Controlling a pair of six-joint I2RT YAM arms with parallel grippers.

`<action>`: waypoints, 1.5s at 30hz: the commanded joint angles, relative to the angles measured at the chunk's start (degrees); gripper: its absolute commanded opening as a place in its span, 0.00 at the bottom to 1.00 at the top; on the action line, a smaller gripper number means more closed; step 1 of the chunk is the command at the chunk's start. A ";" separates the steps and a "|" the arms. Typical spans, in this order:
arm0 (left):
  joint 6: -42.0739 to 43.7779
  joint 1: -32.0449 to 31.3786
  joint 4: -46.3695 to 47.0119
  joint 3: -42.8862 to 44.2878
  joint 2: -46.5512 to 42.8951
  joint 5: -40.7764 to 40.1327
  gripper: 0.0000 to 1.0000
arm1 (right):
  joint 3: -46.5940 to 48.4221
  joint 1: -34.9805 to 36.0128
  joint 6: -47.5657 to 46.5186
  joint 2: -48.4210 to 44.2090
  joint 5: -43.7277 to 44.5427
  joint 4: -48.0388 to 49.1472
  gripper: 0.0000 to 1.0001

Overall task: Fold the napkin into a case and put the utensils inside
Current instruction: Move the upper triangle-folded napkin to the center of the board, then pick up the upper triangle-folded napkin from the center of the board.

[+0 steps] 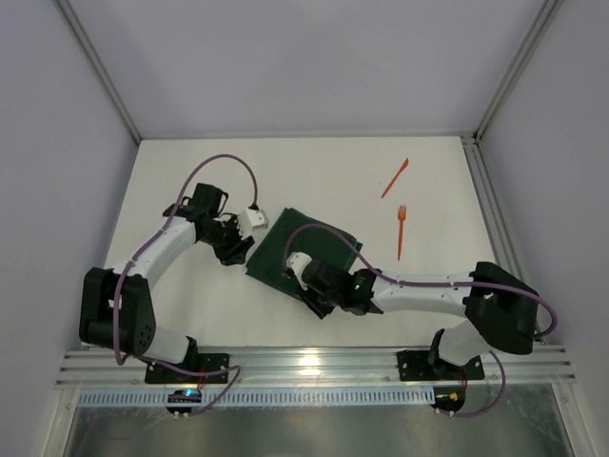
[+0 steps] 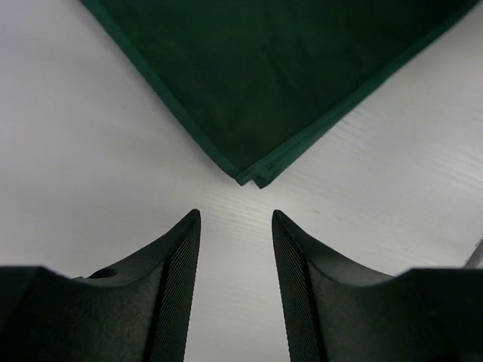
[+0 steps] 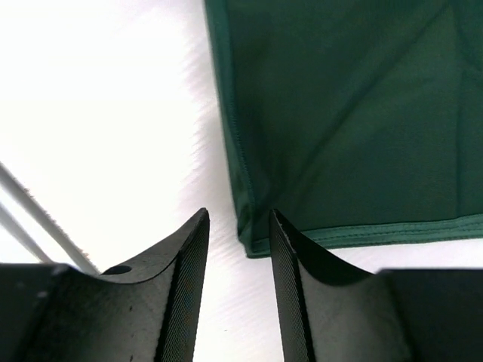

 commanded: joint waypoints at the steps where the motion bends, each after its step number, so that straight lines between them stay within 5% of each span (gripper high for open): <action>1: 22.37 -1.70 2.14 -5.92 -7.63 2.49 0.46 | -2.68 -0.89 1.05 -5.21 -6.38 6.44 0.42; 11: 29.34 -8.38 10.58 -14.28 -5.97 -4.19 0.55 | -9.37 -6.79 11.95 -10.50 -10.79 12.33 0.41; 17: 27.67 -9.09 14.37 -14.99 -2.55 -6.39 0.52 | -9.71 -6.79 13.36 -8.30 -8.67 11.98 0.19; 30: 27.05 -11.90 13.93 -17.01 -0.78 -8.23 0.47 | -14.29 -6.96 18.54 -8.56 -4.81 11.28 0.05; 39: 28.37 -13.92 15.86 -19.46 0.00 -11.56 0.49 | -14.99 -7.05 19.25 -11.19 -4.89 11.19 0.04; 41: 28.20 -14.45 16.56 -19.65 0.44 -11.75 0.47 | -15.34 -7.05 18.90 -11.63 -5.24 11.98 0.04; 45: 28.02 -14.80 17.44 -19.91 0.36 -11.92 0.22 | -16.13 -7.66 18.72 -12.78 -6.82 13.29 0.04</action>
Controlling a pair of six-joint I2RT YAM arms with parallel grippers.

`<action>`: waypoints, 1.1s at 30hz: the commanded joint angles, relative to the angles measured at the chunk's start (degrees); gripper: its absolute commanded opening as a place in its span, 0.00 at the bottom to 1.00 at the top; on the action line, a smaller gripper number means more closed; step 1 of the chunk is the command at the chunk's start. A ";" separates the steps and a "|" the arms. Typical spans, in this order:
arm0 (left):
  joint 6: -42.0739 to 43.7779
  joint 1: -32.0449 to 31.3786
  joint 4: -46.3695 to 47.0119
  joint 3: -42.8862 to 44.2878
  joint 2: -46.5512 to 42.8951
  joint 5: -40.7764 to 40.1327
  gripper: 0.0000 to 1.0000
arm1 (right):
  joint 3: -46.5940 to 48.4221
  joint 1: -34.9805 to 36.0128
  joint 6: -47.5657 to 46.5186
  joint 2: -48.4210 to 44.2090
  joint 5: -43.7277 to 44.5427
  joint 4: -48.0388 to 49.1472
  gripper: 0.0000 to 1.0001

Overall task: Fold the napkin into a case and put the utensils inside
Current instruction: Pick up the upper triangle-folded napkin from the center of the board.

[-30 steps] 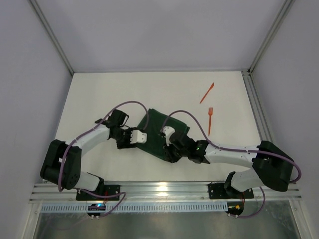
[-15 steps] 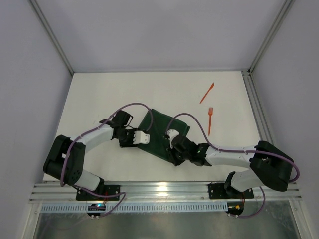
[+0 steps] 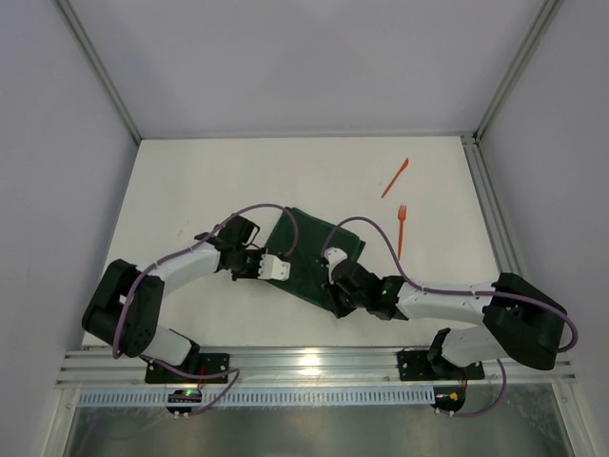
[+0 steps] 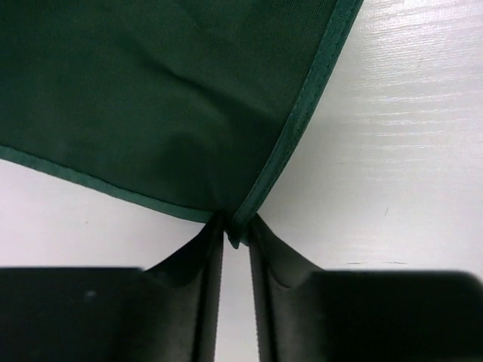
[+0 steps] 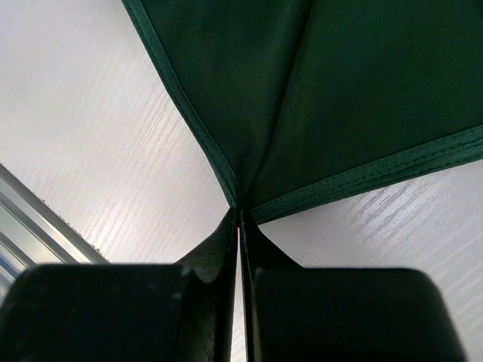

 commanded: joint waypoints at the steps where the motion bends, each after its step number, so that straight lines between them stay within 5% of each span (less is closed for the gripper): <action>1: 0.68 -0.50 0.35 -2.75 2.15 -1.50 0.18 | -0.94 -0.69 0.54 -2.72 -0.29 2.61 0.05; 4: -0.29 -0.59 0.26 -2.66 1.89 -1.15 0.01 | -2.08 -1.75 0.62 -4.47 -3.01 5.50 0.06; 10: -3.80 -0.59 -1.84 -0.74 0.31 0.26 0.00 | -4.28 -3.94 0.80 -9.57 -4.68 7.01 0.23; 16: -8.02 -0.68 -6.85 4.45 -0.31 0.08 0.00 | -5.95 -5.97 11.94 -15.90 -5.84 3.77 0.48; 19: -8.38 -0.94 -9.22 5.77 -0.66 0.26 0.00 | -5.70 -5.97 15.66 -18.01 -4.07 -0.28 0.52; 26: -8.99 -1.38 -15.02 8.93 -1.89 1.67 0.00 | -3.94 0.87 -9.62 -20.92 6.37 8.66 0.57; 33: -10.31 -1.38 -20.12 12.63 -1.37 1.84 0.00 | -2.27 16.16 -32.41 -7.14 23.69 26.04 0.60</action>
